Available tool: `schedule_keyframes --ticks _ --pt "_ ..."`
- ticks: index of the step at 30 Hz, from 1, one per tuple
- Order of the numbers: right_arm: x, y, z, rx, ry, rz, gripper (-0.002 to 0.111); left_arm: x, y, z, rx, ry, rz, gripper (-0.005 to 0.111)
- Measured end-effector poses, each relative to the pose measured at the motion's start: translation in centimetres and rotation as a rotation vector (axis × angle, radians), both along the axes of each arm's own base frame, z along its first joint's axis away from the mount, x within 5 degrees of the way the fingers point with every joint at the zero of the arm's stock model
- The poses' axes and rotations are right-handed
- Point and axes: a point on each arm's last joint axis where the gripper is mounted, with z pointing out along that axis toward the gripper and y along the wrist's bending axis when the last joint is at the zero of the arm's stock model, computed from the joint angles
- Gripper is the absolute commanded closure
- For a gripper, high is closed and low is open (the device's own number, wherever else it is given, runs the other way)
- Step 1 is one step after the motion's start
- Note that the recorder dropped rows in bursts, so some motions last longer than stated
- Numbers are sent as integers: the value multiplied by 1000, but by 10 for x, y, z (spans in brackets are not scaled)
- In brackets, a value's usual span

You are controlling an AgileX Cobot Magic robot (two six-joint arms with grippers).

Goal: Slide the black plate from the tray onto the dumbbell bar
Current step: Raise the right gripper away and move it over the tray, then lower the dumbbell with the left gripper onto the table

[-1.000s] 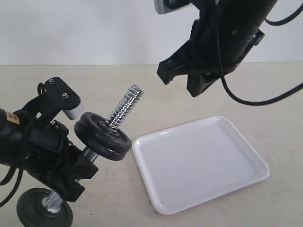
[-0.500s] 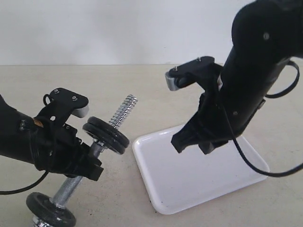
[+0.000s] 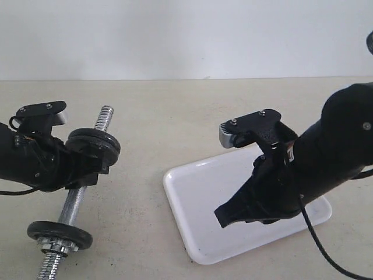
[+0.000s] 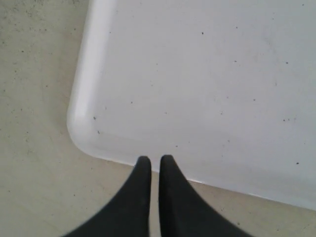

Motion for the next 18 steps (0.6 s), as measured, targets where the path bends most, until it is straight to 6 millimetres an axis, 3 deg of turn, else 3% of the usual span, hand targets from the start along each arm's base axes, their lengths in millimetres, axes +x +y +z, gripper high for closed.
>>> schedule_keyframes --ticks 9,18 --pt "-9 -8 -18 -2 -25 -4 108 2 -2 -20 -81 134 165 103" --pt "-17 -16 -30 -22 -14 0 108 3 -10 -21 -200 171 317 103"
